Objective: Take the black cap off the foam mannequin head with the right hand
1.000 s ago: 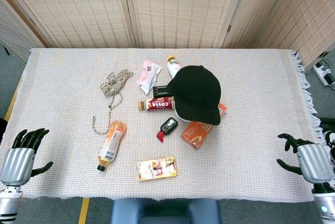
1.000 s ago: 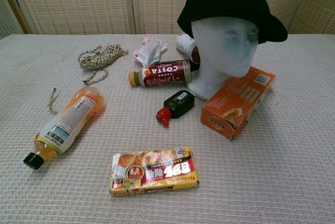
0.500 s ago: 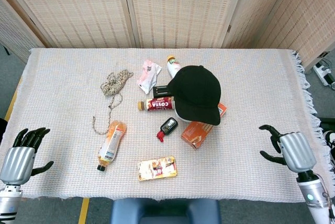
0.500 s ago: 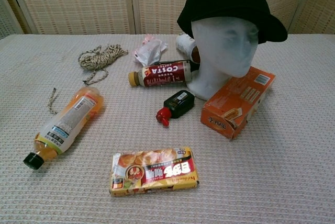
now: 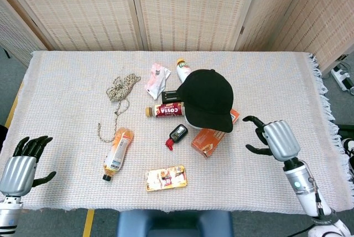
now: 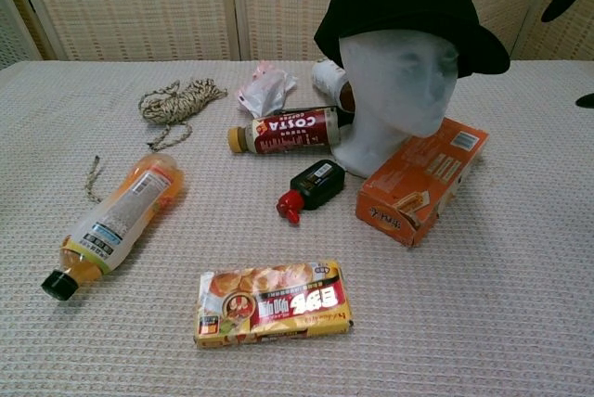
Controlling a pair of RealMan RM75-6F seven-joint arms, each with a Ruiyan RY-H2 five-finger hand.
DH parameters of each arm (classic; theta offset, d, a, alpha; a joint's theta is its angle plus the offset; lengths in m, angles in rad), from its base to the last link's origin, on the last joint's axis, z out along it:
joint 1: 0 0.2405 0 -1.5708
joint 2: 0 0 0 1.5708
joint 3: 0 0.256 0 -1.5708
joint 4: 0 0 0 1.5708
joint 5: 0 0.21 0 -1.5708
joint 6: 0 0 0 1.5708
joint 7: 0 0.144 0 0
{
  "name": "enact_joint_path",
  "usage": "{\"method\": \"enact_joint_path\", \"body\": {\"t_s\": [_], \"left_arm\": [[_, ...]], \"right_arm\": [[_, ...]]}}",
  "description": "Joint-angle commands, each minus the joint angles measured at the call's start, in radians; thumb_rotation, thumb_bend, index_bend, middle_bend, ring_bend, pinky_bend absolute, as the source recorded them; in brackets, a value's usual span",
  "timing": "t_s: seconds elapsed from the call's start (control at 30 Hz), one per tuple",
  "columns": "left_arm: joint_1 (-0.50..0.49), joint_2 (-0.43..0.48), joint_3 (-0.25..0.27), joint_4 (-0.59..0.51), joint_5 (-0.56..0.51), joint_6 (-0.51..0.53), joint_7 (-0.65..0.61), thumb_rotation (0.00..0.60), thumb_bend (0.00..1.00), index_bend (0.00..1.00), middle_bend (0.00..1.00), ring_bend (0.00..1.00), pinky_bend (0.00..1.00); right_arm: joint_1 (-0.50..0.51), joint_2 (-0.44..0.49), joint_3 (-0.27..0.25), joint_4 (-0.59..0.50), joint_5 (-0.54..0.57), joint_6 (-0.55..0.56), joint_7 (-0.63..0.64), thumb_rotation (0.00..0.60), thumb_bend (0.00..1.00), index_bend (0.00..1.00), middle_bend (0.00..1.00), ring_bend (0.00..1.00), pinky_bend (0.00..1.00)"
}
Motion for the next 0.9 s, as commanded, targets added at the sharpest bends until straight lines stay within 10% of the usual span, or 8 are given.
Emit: {"method": "enact_joint_path", "body": {"t_s": [0.03,0.3,0.6,0.9], "left_arm": [[-0.003,0.001,0.0,0.0,0.0,-0.005,0.0,0.6,0.05,0.2,0.19,0.19,0.13],[-0.006,0.008,0.0,0.0,-0.008,-0.016,-0.005,0.6,0.05,0.2,0.19,0.19,0.13],[-0.004,0.012,-0.001,0.0,-0.013,-0.015,-0.013,0.6,0.05,0.2,0.19,0.19,0.13],[-0.004,0.012,-0.001,0.004,-0.014,-0.018,-0.016,0.6,0.05,0.2,0.19,0.19,0.13]], "right_arm": [[0.031,-0.035,0.022,0.013,0.025,-0.024,-0.01,0.6,0.04,0.3,0.91,0.98,1.0],[0.088,-0.105,0.057,0.043,0.084,-0.066,-0.012,0.6,0.11,0.32,0.91,0.98,1.0],[0.128,-0.16,0.064,0.091,0.093,-0.081,0.032,0.6,0.62,0.46,0.92,1.0,1.0],[0.132,-0.21,0.076,0.148,0.063,-0.012,0.096,0.6,0.9,0.65,0.95,1.0,1.0]]}}
